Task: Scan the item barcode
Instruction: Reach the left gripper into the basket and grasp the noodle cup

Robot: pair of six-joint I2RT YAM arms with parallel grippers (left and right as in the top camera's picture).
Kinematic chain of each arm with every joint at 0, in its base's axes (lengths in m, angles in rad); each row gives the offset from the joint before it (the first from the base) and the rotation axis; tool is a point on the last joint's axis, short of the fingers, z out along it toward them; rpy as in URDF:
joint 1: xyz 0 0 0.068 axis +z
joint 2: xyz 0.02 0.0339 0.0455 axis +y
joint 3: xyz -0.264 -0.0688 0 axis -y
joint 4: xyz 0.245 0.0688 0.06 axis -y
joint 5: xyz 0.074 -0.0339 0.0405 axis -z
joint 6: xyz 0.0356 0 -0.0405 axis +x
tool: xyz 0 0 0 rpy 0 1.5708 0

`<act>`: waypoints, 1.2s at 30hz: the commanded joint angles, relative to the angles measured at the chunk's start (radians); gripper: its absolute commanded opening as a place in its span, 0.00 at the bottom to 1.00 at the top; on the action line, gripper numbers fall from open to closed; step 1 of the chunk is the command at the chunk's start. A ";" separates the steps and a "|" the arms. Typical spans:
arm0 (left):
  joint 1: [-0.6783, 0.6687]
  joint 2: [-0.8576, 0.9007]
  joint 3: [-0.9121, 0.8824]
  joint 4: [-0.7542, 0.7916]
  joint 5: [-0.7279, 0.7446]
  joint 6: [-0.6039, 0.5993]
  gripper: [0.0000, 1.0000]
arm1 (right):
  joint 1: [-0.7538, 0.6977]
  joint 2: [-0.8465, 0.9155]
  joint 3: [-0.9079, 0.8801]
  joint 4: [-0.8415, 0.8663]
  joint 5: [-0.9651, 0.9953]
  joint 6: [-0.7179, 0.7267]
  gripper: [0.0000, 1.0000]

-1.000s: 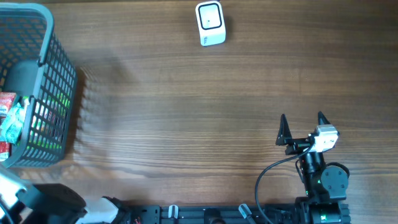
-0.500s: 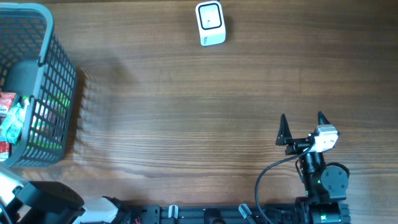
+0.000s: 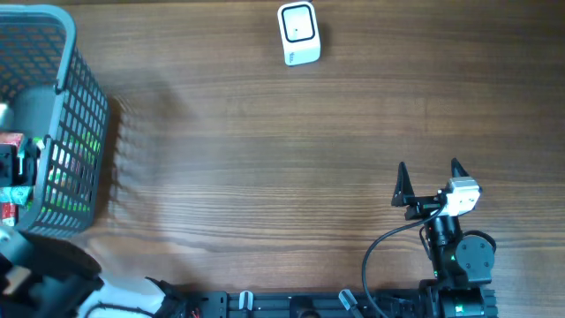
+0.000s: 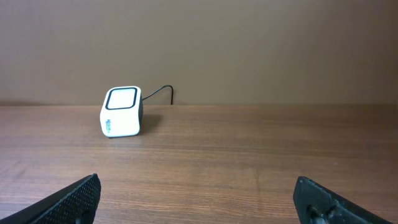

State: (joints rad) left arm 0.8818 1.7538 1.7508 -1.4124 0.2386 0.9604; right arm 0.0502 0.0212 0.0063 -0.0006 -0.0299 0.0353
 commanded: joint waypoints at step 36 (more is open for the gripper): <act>-0.003 0.049 -0.065 0.310 0.039 -0.137 0.68 | -0.005 -0.005 -0.001 0.003 -0.016 -0.009 1.00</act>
State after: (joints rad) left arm 0.8818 1.9236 1.5898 -1.1065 0.2806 0.8925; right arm 0.0502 0.0212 0.0063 -0.0010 -0.0299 0.0353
